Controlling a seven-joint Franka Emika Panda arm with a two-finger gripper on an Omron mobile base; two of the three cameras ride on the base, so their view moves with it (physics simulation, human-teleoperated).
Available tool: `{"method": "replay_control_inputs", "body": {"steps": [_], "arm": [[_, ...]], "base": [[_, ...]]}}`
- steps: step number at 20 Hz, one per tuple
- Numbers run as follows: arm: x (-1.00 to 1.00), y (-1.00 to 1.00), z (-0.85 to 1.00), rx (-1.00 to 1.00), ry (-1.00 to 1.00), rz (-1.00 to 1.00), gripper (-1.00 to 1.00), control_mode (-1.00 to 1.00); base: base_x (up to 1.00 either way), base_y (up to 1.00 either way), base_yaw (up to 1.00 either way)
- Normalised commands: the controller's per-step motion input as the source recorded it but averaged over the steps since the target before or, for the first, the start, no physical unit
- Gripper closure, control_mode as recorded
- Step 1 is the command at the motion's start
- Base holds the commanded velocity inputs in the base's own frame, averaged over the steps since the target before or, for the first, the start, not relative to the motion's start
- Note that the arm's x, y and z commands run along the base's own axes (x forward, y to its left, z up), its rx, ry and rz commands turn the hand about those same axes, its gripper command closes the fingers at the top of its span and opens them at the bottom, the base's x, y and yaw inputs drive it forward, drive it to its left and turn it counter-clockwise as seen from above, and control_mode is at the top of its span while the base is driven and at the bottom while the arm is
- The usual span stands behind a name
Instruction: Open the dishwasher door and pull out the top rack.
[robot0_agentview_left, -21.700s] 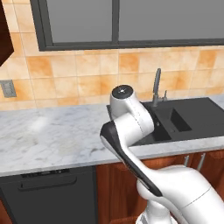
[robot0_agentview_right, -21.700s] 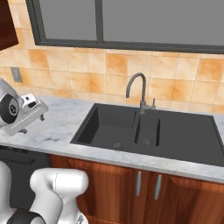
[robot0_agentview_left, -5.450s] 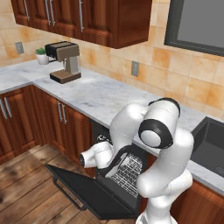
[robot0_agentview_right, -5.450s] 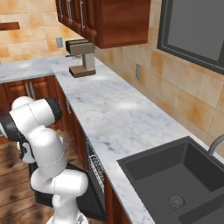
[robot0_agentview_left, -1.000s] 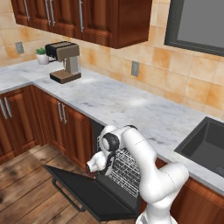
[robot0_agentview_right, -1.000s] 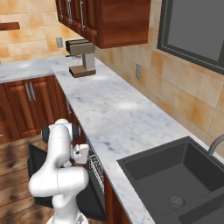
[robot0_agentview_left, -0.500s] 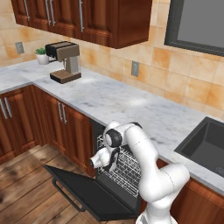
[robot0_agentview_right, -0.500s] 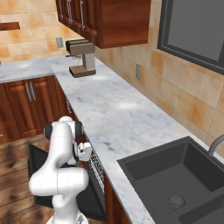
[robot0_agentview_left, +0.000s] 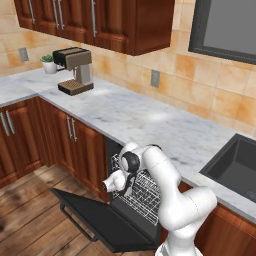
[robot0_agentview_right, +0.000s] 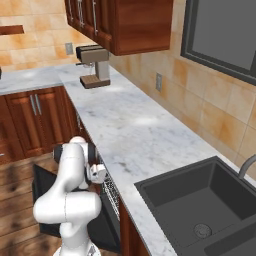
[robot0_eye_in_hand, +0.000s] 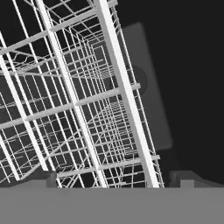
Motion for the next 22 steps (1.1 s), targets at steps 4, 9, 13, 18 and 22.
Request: {"method": "replay_control_inputs", "body": {"steps": [4, 9, 13, 18, 22], "arm": [[0.5, -0.46, -0.38, 0.11, 0.0, 0.0, -1.0, -1.0], [0.52, -0.49, -0.51, 0.09, 0.0, 0.0, -1.0, -1.0], [0.03, -0.29, -0.83, 0.21, 0.05, 0.0, -1.0, -1.0], [-0.03, -0.15, -0.69, 0.38, 0.17, 0.02, -1.0, -1.0], [-0.11, -0.01, -0.73, 0.34, 0.13, 0.02, 1.0, -1.0]], "base": [[0.0, 0.0, 0.0], [0.0, 0.0, 0.0], [0.0, 0.0, 0.0], [0.0, 0.0, 0.0], [0.0, 0.0, 0.0]]}}
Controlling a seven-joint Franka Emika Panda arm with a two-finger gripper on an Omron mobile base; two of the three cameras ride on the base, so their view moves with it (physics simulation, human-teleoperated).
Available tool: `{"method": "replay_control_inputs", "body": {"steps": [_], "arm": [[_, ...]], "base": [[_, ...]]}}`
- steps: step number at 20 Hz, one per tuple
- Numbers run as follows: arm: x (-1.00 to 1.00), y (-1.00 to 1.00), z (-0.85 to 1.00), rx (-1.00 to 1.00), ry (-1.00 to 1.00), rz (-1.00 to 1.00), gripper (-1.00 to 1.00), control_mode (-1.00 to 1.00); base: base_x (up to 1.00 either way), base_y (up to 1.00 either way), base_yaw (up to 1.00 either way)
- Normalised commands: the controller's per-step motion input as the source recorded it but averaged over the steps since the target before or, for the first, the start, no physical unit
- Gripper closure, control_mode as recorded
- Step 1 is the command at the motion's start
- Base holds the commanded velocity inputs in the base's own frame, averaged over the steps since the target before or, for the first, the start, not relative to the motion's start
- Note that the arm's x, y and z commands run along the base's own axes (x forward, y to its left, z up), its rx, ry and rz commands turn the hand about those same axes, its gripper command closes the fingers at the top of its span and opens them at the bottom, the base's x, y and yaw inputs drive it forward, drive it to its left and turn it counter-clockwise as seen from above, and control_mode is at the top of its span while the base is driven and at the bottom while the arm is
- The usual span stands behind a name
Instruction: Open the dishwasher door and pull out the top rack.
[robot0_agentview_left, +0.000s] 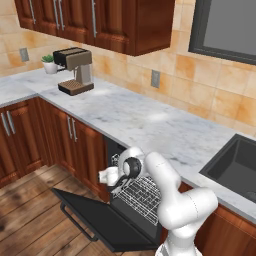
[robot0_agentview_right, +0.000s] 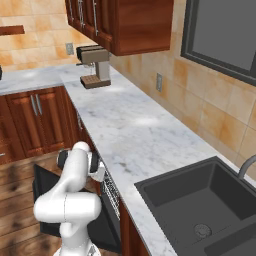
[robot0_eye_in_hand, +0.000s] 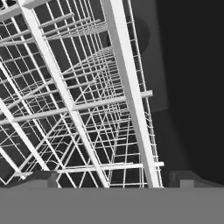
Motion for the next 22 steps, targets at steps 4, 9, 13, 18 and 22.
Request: {"method": "replay_control_inputs", "body": {"steps": [4, 9, 13, 18, 22], "arm": [[-0.31, 0.03, -0.83, 0.28, 0.07, 0.02, 1.0, -1.0], [-0.87, 0.33, -0.95, 0.18, 0.0, 0.07, 1.0, -1.0], [-1.0, 0.54, -0.83, 0.14, 0.0, 0.08, 1.0, -1.0], [-0.98, 0.43, -0.58, 0.17, 0.0, 0.08, 1.0, -1.0], [-0.89, 0.24, -0.28, 0.27, 0.0, 0.11, 1.0, -1.0]], "base": [[0.0, 0.0, 0.0], [0.0, 0.0, 0.0], [0.0, 0.0, 0.0], [0.0, 0.0, 0.0], [0.0, 0.0, 0.0]]}}
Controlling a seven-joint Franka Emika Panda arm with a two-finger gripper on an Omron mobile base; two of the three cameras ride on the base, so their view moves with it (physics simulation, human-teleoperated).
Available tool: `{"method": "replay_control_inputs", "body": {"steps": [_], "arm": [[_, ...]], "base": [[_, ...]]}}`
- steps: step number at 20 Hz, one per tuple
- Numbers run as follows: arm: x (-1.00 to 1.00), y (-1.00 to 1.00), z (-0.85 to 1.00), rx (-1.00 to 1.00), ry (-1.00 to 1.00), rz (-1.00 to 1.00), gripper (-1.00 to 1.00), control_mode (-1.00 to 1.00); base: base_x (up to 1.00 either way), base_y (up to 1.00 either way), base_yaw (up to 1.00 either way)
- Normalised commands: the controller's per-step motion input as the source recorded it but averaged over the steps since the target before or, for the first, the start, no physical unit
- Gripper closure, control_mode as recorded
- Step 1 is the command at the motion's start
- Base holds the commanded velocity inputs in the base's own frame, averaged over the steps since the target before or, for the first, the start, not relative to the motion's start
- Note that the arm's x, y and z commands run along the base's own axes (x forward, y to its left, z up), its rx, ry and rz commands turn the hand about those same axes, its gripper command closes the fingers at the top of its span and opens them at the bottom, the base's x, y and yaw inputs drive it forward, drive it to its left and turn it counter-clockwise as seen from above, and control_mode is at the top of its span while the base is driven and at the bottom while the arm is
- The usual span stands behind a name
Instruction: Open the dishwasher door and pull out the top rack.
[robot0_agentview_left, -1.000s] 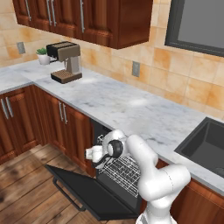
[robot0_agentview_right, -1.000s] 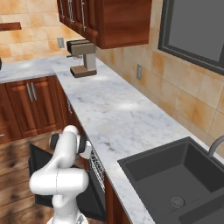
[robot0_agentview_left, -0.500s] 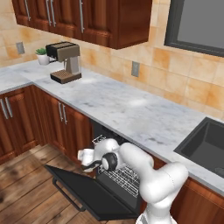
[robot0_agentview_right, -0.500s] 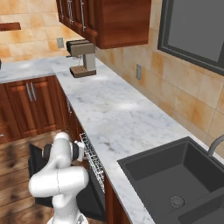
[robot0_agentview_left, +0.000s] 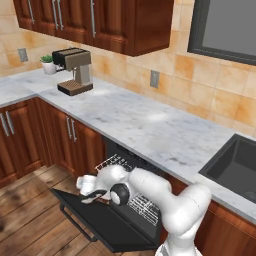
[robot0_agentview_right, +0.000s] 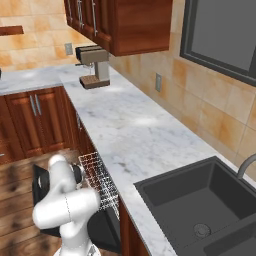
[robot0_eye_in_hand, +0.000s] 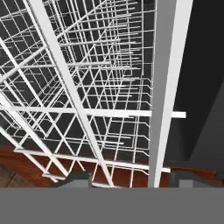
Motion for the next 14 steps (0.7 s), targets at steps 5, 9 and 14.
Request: {"method": "replay_control_inputs", "body": {"steps": [5, 9, 14], "arm": [[-0.76, 0.12, -0.13, 0.33, 0.0, 0.13, 1.0, -1.0], [-0.75, 0.02, -0.15, 0.38, 0.0, 0.15, 1.0, -1.0], [-0.54, 0.0, -0.05, 0.44, 0.0, 0.14, 1.0, -1.0]], "base": [[0.0, 0.0, 0.0], [0.0, 0.0, 0.0], [0.0, 0.0, 0.0]]}}
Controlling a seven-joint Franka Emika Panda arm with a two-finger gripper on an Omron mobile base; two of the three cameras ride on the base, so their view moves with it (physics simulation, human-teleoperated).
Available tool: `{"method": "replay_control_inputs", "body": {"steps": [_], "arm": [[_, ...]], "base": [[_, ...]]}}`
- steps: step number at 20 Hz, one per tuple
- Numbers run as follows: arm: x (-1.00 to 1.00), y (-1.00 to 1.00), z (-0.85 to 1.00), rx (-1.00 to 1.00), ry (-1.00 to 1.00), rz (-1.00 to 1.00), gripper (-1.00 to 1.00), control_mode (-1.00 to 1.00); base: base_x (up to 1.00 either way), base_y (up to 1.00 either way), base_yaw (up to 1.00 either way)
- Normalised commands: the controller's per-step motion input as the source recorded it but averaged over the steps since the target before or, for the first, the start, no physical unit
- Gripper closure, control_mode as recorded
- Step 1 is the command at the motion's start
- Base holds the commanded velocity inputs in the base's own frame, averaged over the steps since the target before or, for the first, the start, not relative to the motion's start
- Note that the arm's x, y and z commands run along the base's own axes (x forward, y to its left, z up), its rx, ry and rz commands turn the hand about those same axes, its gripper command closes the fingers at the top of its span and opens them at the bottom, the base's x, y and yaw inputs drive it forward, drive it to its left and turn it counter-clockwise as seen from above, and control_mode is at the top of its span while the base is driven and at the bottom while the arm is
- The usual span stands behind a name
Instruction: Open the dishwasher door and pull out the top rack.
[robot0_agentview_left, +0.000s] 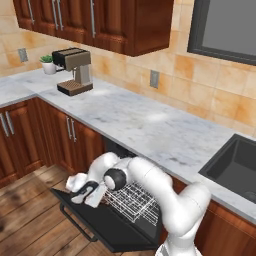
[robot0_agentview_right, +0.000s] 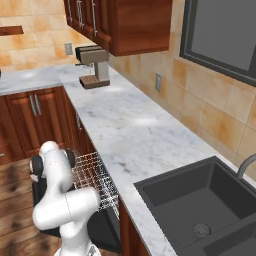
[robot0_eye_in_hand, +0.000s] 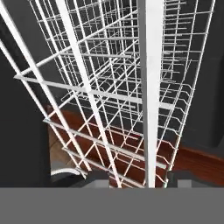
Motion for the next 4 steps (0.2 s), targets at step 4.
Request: {"method": "replay_control_inputs", "body": {"steps": [4], "arm": [[-0.3, 0.0, -0.02, 0.46, 0.0, 0.13, 1.0, -1.0]], "base": [[0.0, 0.0, 0.0]]}}
